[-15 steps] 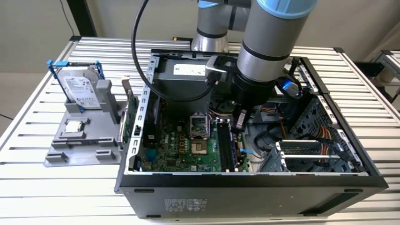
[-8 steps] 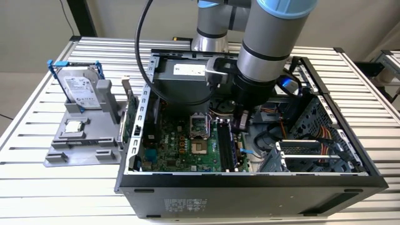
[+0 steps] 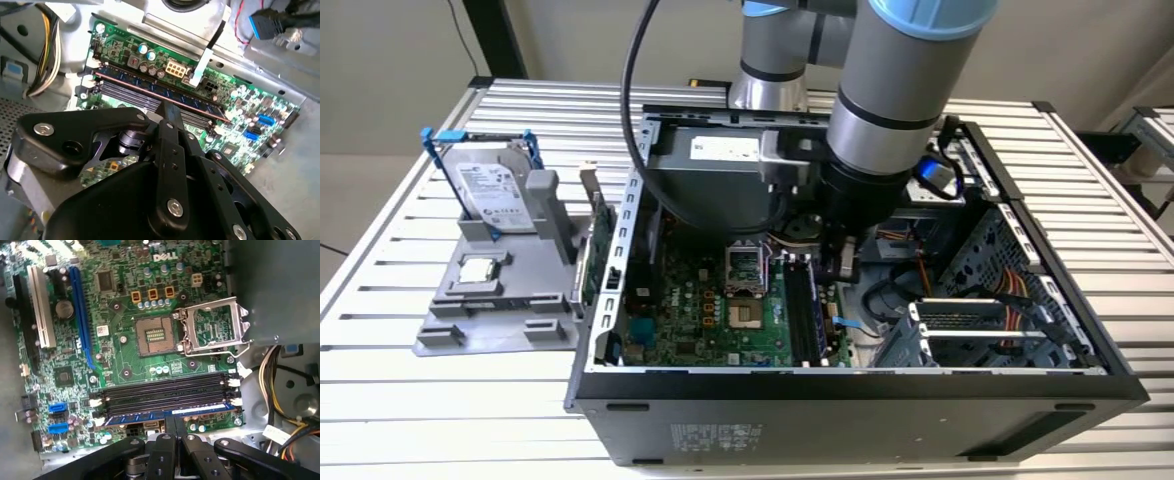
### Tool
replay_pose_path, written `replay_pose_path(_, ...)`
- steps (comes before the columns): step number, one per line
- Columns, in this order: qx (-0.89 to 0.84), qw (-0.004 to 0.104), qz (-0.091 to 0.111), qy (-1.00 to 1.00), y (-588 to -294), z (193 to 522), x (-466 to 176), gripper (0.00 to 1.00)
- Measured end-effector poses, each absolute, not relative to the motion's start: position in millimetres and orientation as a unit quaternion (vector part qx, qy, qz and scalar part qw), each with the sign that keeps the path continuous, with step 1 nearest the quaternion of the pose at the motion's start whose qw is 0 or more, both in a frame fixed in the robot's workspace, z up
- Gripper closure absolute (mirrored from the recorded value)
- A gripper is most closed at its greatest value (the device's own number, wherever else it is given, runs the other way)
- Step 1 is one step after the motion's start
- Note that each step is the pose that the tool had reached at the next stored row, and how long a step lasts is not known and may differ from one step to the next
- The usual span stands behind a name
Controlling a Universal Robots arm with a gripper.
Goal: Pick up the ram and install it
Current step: 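Press down the ram until it locks into place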
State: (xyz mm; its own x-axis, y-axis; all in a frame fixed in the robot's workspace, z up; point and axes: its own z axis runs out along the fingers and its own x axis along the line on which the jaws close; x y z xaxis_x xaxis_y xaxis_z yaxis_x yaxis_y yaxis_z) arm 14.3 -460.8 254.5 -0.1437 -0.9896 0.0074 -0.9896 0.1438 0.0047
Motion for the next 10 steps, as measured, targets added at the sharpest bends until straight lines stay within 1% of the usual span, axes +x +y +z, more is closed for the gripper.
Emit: replay_pose_path(10,0.673,0.005,0.0,-0.74,-460.8,253.4,16.5,1.0)
